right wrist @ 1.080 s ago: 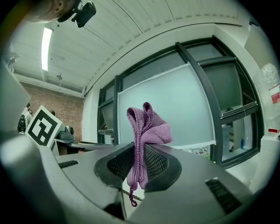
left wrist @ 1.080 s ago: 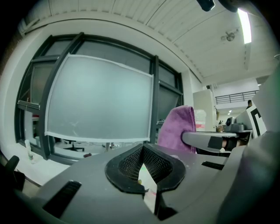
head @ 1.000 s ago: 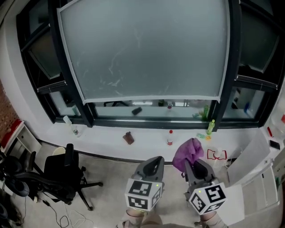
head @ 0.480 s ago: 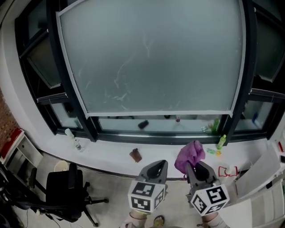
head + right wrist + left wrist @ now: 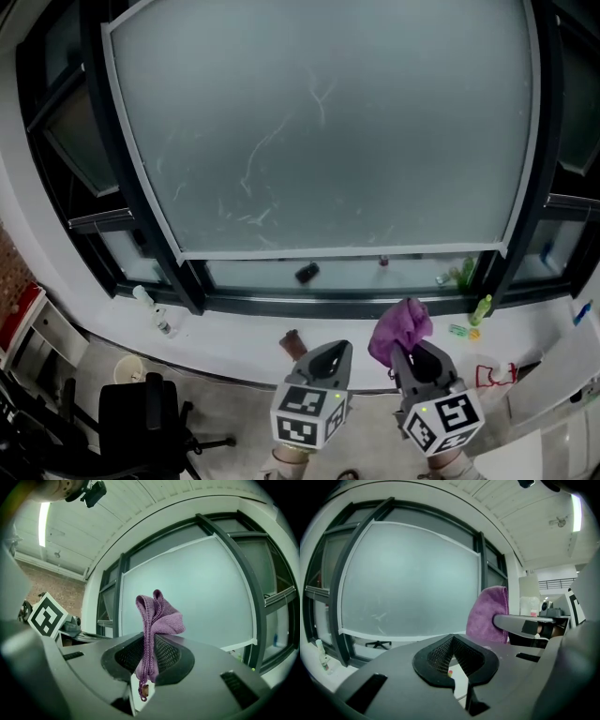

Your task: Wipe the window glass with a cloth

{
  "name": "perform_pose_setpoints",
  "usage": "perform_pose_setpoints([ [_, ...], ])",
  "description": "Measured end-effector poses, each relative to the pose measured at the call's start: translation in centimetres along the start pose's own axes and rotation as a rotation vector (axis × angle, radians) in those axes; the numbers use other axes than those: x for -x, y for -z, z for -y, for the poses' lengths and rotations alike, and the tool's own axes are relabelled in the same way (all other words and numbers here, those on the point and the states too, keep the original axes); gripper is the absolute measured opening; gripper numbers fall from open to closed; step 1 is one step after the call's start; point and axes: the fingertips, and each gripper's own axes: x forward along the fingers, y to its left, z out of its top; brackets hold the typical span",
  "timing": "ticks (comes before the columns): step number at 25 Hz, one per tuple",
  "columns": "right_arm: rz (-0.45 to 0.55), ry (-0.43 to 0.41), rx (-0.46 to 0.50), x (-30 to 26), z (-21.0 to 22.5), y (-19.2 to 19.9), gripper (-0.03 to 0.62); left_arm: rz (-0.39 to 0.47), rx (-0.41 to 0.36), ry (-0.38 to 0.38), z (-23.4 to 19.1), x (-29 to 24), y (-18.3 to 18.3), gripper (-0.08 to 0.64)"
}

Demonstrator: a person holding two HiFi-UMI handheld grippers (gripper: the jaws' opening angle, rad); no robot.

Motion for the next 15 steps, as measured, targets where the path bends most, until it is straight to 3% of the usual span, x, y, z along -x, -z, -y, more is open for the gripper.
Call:
perform_pose_setpoints([
  [15,-0.029,-0.025,0.033,-9.6,3.2,0.2,0.052,-0.016,0.029,-0.042,-7.7,-6.3,-1.0,0.005],
])
